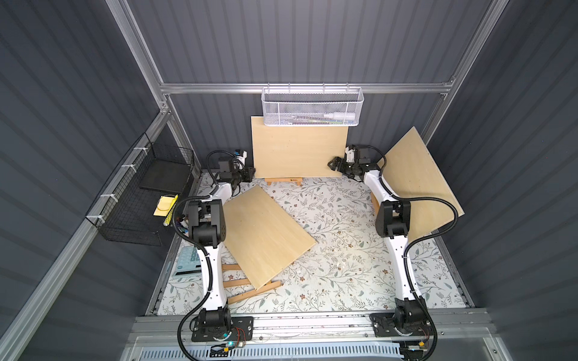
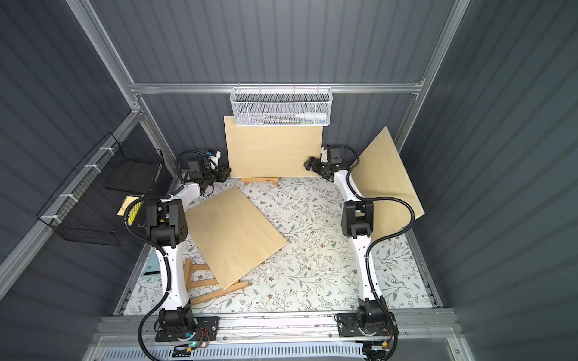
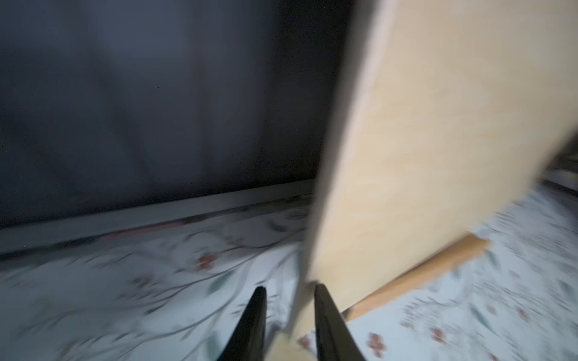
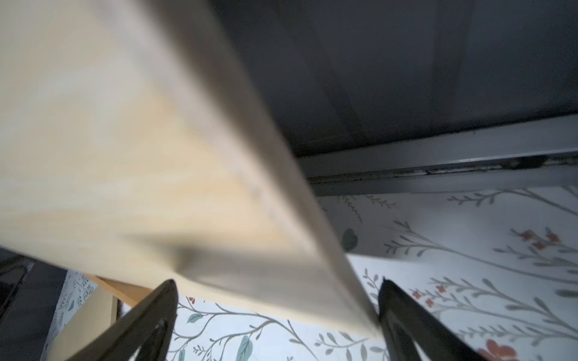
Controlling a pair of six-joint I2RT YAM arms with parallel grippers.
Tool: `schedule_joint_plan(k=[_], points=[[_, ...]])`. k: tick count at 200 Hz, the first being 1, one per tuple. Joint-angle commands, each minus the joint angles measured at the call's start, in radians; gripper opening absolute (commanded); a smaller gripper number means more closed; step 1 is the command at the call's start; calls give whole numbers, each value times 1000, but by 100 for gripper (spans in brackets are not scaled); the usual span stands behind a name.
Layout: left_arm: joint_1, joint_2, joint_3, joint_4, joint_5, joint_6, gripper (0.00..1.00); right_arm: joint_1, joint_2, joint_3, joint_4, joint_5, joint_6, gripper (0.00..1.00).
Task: Assemble the easel
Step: Adjust the drawing board on the easel.
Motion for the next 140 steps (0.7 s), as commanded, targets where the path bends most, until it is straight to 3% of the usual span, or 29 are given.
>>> schedule_joint_plan(k=[1,9,53,105,140], points=[[90,88,-8,-194,-307,-79,0,23,-6,32,1,-65,-65,99],[90,92,-1,-207,-305,-80,1,31,-10,36,2,-66,-69,99],[90,82,-19,-208,-286,-96,36,92,-25,64,-54,11,-177,99],[84,43,-89,-117,-195,-111,40,124,-42,77,-87,77,-218,99],[45,29,-124,-63,-99,-59,42,146,-65,77,-68,141,-214,99]])
